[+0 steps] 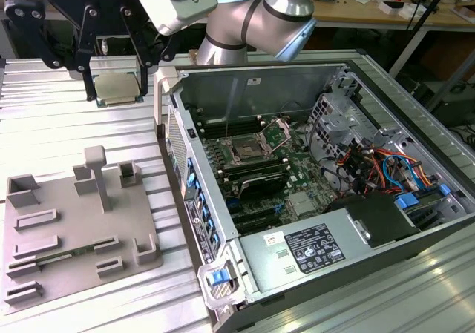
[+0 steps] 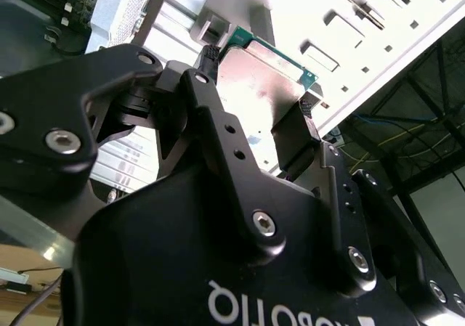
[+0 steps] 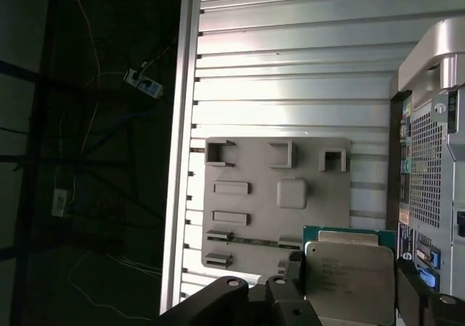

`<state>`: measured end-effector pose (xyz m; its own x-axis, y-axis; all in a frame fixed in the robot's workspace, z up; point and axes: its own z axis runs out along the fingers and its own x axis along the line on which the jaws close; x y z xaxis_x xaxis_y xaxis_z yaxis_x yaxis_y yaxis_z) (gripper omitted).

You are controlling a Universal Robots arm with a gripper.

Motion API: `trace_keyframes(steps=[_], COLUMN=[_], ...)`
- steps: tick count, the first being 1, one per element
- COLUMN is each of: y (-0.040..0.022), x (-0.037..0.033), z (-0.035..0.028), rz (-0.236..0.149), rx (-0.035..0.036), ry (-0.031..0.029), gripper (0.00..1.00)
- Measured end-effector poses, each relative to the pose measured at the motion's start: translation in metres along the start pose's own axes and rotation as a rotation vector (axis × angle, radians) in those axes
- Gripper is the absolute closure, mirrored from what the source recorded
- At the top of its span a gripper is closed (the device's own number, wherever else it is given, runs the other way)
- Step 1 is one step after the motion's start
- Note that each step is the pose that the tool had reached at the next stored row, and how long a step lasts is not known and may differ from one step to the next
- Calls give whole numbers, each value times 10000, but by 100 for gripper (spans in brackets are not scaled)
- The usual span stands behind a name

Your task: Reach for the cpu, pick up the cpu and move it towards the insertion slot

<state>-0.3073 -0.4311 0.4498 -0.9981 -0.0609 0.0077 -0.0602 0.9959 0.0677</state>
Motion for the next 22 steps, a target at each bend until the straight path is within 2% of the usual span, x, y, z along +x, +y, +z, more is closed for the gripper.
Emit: trace_keyframes(steps=[10,22], y=[-7,-14], x=[-121,-229], z=[-2,-3], rz=[-1,0], rx=[0,0], ry=[0,1], gripper=[45,45])
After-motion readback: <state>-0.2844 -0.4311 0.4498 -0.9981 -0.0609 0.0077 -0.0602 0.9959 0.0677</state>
